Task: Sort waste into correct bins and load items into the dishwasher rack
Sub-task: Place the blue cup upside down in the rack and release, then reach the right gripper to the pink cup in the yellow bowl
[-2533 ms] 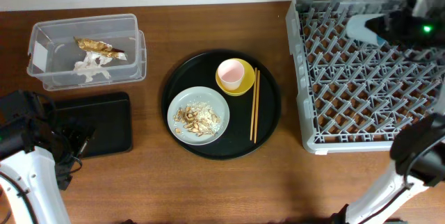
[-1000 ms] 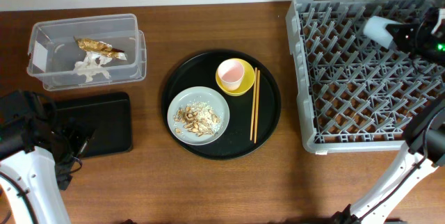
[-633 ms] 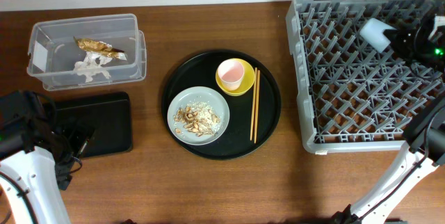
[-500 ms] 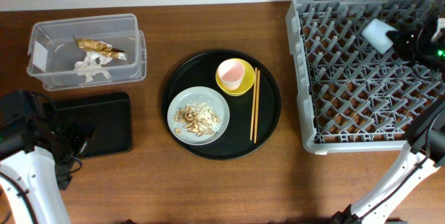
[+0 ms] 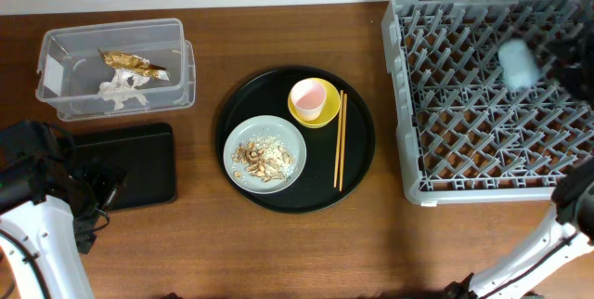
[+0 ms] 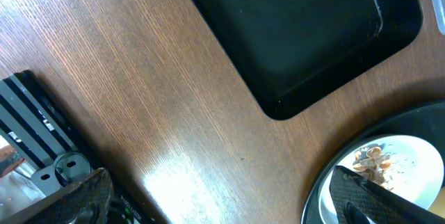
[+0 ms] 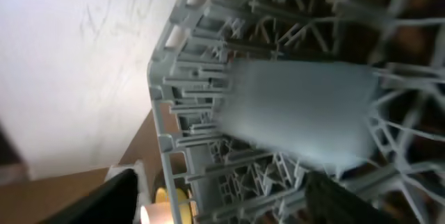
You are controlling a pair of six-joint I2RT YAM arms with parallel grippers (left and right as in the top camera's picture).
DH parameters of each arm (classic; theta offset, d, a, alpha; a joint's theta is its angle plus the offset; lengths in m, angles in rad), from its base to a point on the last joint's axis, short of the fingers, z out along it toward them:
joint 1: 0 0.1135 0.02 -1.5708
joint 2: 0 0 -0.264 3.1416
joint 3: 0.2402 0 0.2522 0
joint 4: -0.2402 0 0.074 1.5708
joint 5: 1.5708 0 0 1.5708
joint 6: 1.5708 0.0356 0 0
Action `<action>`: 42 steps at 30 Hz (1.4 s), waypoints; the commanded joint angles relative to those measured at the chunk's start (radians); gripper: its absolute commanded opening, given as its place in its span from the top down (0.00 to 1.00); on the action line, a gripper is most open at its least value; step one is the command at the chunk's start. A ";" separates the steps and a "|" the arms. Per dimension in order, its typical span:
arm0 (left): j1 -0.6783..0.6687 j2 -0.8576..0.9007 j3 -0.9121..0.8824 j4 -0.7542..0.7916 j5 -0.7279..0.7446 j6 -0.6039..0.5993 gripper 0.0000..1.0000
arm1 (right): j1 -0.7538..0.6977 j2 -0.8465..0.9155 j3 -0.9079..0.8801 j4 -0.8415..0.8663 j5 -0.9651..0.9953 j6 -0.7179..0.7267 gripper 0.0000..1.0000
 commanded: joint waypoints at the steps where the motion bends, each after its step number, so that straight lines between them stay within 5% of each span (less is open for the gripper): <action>1: 0.005 0.002 -0.002 0.001 -0.011 -0.010 0.01 | -0.003 -0.129 0.008 -0.022 0.104 -0.008 0.16; 12: 0.005 0.002 -0.002 0.001 -0.011 -0.010 0.01 | 0.107 -0.293 0.008 -0.085 0.125 0.024 0.23; 21: 0.005 0.002 -0.002 0.001 -0.011 -0.010 0.01 | 0.568 -0.409 0.008 -0.138 0.267 -0.029 0.23; 30: 0.005 0.002 -0.002 0.001 -0.011 -0.010 0.01 | 1.110 -0.257 0.007 -0.109 0.818 0.000 0.44; 34: 0.005 0.002 -0.002 0.001 -0.011 -0.010 0.01 | 1.238 -0.160 0.007 -0.084 0.943 0.058 0.54; 42: 0.005 0.002 -0.002 0.001 -0.011 -0.010 0.01 | 1.365 0.018 0.007 -0.020 1.056 0.142 0.56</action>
